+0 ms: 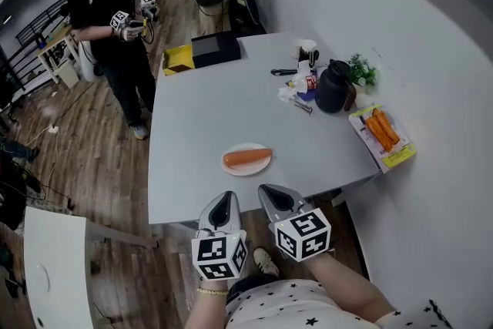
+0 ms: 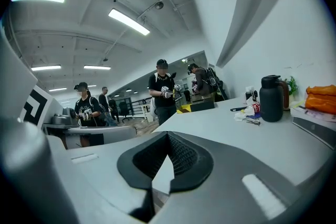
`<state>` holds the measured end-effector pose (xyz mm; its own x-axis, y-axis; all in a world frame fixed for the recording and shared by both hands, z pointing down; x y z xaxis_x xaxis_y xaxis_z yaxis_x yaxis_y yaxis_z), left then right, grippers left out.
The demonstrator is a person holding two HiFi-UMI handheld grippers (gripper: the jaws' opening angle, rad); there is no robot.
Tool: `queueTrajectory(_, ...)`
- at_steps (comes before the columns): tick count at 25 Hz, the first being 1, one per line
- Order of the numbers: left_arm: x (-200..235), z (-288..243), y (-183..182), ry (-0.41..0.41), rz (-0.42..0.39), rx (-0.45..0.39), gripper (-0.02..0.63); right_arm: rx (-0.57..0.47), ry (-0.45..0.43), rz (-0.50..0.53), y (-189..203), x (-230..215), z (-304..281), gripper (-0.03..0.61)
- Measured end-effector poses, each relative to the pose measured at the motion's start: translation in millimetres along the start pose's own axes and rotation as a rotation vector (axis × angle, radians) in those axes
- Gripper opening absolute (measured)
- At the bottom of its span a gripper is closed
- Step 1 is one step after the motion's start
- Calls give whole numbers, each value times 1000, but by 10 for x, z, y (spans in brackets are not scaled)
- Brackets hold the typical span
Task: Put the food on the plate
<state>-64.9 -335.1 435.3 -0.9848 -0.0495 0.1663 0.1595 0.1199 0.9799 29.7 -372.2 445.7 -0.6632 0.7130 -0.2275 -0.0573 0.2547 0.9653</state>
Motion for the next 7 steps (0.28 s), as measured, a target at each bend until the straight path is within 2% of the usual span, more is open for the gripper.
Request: queueTrajectory(7,-48,15,19,2,-3,-5,8,-6,-7,5,-6,9,51,-2)
Point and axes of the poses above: the fingertips, and each gripper's own axes: z backward along the fingers, x to its left, y out of its underside, the point moved 3 cm from there along z, backward along the fingers, and after that the axes turned 8 degrees about -x, right-handed, at the moved point
